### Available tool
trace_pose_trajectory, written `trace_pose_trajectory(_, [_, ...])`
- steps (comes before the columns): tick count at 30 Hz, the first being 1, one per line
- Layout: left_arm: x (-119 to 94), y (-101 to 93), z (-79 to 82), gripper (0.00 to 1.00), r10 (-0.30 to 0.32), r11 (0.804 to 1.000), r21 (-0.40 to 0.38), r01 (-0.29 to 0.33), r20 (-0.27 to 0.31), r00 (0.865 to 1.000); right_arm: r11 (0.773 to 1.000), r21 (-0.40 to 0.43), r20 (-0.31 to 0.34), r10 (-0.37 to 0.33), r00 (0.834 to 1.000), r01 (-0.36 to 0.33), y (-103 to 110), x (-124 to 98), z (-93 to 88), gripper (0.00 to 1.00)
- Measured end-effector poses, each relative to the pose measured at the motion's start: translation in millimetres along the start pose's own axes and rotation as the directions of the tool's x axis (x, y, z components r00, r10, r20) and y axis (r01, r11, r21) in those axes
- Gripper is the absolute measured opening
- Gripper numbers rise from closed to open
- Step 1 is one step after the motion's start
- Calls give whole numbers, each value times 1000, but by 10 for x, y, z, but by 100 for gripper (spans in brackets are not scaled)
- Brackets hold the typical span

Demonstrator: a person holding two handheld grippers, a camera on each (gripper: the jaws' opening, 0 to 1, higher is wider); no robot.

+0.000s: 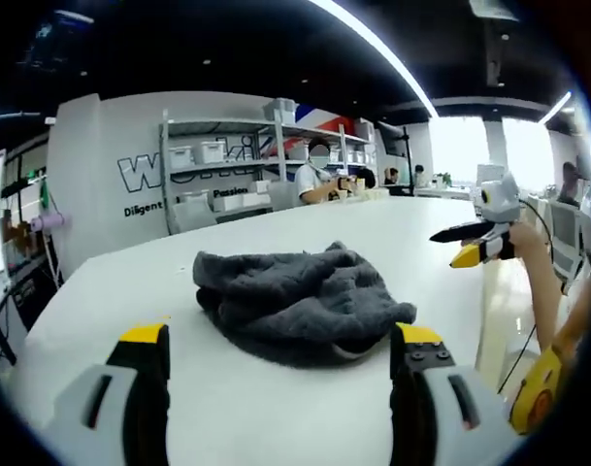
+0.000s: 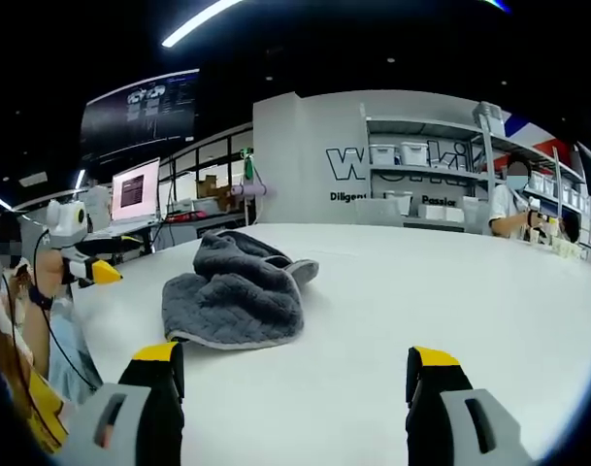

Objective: Fold the towel on the table until its edges align and the towel forms a compact rectangular stack.

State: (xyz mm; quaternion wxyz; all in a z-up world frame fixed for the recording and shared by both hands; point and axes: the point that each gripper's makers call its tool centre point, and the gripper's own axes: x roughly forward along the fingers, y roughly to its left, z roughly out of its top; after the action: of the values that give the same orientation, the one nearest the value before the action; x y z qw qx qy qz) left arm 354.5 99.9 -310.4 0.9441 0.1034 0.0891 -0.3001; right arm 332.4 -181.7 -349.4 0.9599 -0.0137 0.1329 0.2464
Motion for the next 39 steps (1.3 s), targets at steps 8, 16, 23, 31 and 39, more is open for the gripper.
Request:
trace_pose_trajectory(8, [490,-497,324,99,-195,978,76,193,11,981,1000,8,5,-16,1000,16,-26,-70,-14,100])
trace_pose_trajectory(16, [963,-1093,385,94,-340,933,115,341,-34,940,999,9,21,-35,999,34,-65,-215,8,100])
trace_pose_trajectory(23, [1337,-1472,274,88,-424,898,91,430,-76,902,998,22,24,-63,998,63,-151,-336,-33,100])
trace_pose_trajectory(31, [1681,-1555,55,71,-420,901,51,431,-147,896,997,25,24,-69,997,68,-174,-398,-56,100])
trace_pose_trajectory(39, [1887,-1400,-91,50,-344,928,71,365,-210,915,997,30,31,-73,997,73,-182,-432,-55,100])
